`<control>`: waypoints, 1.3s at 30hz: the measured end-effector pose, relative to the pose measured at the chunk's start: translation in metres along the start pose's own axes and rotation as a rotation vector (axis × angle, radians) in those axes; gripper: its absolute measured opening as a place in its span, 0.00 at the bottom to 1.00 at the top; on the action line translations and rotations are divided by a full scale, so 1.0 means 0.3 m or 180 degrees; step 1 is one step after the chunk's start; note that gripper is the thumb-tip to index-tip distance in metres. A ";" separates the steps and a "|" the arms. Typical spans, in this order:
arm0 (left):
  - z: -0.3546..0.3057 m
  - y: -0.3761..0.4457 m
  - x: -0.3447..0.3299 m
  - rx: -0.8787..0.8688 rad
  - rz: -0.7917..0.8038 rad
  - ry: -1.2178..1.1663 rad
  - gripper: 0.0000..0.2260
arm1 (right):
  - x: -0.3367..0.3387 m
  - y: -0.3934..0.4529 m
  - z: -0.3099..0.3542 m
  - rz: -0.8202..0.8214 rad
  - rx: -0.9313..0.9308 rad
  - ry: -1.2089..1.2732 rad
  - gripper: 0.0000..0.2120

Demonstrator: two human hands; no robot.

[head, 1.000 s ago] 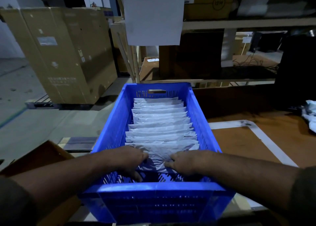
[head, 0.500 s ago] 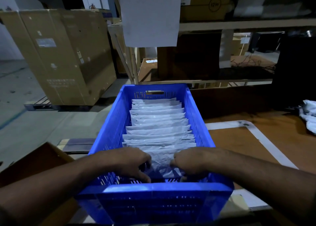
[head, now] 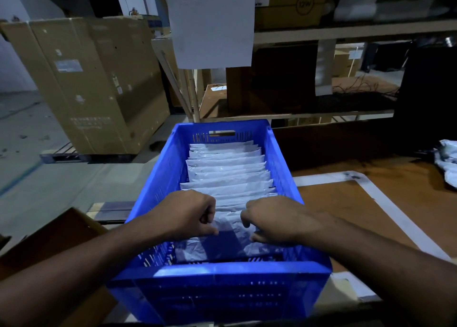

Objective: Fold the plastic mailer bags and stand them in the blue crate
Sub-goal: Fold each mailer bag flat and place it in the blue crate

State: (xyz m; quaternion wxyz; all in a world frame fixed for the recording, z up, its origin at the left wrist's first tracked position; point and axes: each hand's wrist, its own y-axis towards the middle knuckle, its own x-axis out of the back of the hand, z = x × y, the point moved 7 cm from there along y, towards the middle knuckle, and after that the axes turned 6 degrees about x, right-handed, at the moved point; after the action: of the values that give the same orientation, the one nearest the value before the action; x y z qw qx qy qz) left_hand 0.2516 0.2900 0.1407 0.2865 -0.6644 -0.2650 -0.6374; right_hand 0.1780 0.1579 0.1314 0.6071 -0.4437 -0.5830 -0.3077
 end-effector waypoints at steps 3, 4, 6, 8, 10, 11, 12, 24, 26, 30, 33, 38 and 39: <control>-0.022 0.002 0.028 0.0050 -0.0194 -0.0046 0.14 | 0.039 -0.025 -0.008 -0.0385 -0.0061 0.0133 0.14; -0.032 0.004 0.041 0.0064 -0.0269 -0.0058 0.14 | 0.049 -0.034 -0.014 -0.0517 -0.0081 0.0174 0.13; -0.053 0.014 0.070 0.0083 -0.0406 -0.0138 0.13 | 0.070 -0.052 -0.033 -0.0808 -0.0171 0.0259 0.13; -0.077 0.029 0.101 0.0078 -0.0573 -0.0302 0.12 | 0.088 -0.078 -0.066 -0.1092 -0.0346 0.0355 0.12; -0.111 0.048 0.129 0.0049 -0.0790 -0.0534 0.10 | 0.101 -0.117 -0.110 -0.1377 -0.0551 0.0551 0.13; -0.134 0.060 0.142 0.0009 -0.0925 -0.0662 0.12 | 0.109 -0.145 -0.134 -0.1539 -0.0655 0.0666 0.13; -0.161 0.074 0.154 -0.0050 -0.1067 -0.0765 0.14 | 0.114 -0.176 -0.160 -0.1708 -0.0763 0.0771 0.13; -0.769 0.436 0.220 -0.0857 -0.1164 -0.1214 0.24 | -0.087 -0.705 -0.552 -0.2000 -0.2293 0.1181 0.13; -0.892 0.517 0.184 -0.0930 -0.0984 -0.1015 0.25 | -0.143 -0.800 -0.634 -0.1959 -0.2476 0.1195 0.13; -1.157 0.677 0.112 -0.1038 -0.0656 -0.0767 0.25 | -0.261 -0.983 -0.840 -0.1946 -0.2759 0.1228 0.12; -1.361 0.805 0.062 -0.1062 -0.0522 -0.0817 0.25 | -0.346 -1.125 -1.019 -0.1926 -0.2956 0.1257 0.11; -1.685 1.031 -0.055 -0.0919 -0.0581 -0.1253 0.22 | -0.470 -1.335 -1.346 -0.2161 -0.3232 0.1364 0.12; -1.741 1.073 -0.082 -0.0836 -0.0580 -0.1437 0.21 | -0.490 -1.370 -1.411 -0.2250 -0.3315 0.1385 0.13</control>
State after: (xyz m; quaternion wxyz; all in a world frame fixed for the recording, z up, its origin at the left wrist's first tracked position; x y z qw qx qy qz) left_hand 0.1183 -0.3086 0.1143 0.0731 -0.7945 -0.2959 -0.5253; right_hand -0.0234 -0.4145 0.0924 0.2799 -0.3889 -0.3328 -0.8122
